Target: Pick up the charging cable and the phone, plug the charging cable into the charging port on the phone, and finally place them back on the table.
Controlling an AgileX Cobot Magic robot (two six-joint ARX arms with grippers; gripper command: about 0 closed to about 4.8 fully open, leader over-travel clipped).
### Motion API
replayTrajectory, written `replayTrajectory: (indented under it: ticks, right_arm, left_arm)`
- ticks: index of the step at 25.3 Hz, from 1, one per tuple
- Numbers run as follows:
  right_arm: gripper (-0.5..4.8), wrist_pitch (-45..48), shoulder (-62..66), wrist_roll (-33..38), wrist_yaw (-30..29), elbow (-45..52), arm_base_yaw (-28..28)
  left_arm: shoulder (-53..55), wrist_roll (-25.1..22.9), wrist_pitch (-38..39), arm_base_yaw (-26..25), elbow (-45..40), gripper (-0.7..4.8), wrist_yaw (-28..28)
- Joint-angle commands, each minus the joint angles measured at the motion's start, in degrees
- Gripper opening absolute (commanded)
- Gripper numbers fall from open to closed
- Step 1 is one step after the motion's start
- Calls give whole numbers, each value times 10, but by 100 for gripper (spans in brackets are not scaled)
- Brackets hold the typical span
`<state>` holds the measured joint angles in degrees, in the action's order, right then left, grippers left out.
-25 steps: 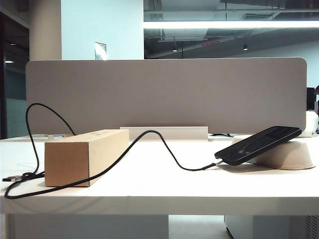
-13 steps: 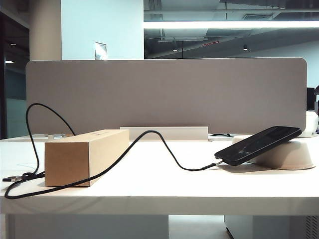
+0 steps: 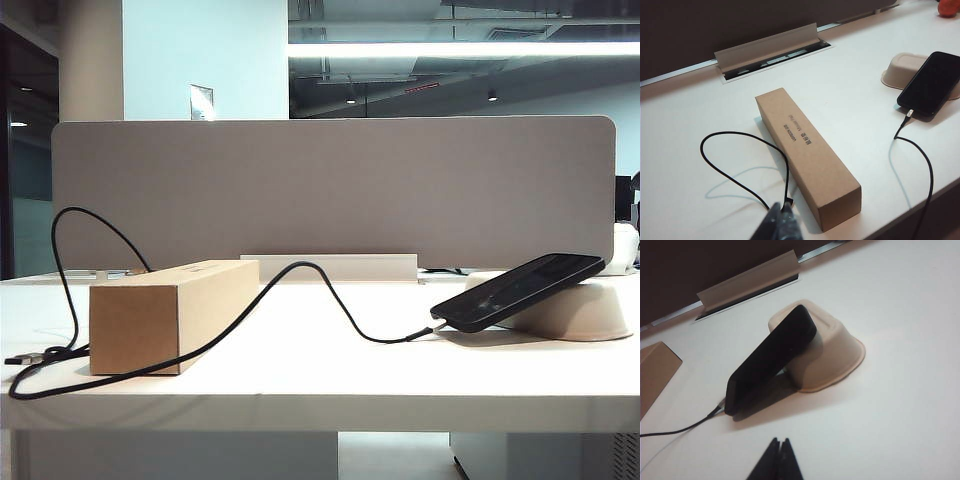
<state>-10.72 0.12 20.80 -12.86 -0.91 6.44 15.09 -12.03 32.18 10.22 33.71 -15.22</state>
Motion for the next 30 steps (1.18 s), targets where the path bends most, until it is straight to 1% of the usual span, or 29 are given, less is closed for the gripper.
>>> replayTrajectory:
  ticks: [1,18,19,21,23,26,27,28,29,30]
  right_arm:
    - [-6,7,0,1,13,3,0]
    - [-5,7,0,1,14,3,0]
    - [-5,7,0,2,14,3,0]
    - [-5,7,0,1,14,3,0]
    - [-5,7,0,1,14,3,0]
    - [-5,7,0,1,14,3,0]
    - [-5,7,0,2,14,3,0]
    - [-5,7,0,1,14,3,0]
    - [-5,7,-1,1,14,3,0]
    - [-5,7,-1,1,14,3,0]
  left_arm:
    - [0,0,-14,0,0,-6,0]
    - [0,0,-12,1,0,-6,1]
    - [0,-16,-15,0,0,-6,8]
    - [0,-9,-17,0,-3,-6,25]
    - [-5,-2,-31,0,-17,-6,26]
    - [-18,17,-103,-17,-68,-6,25]
    - [-34,50,-173,-43,-117,-6,26]
    - [-47,77,-222,-70,-154,-6,25]
    - [-56,95,-243,-85,-174,-6,25]
    - [-75,131,-286,-116,-216,-6,26]
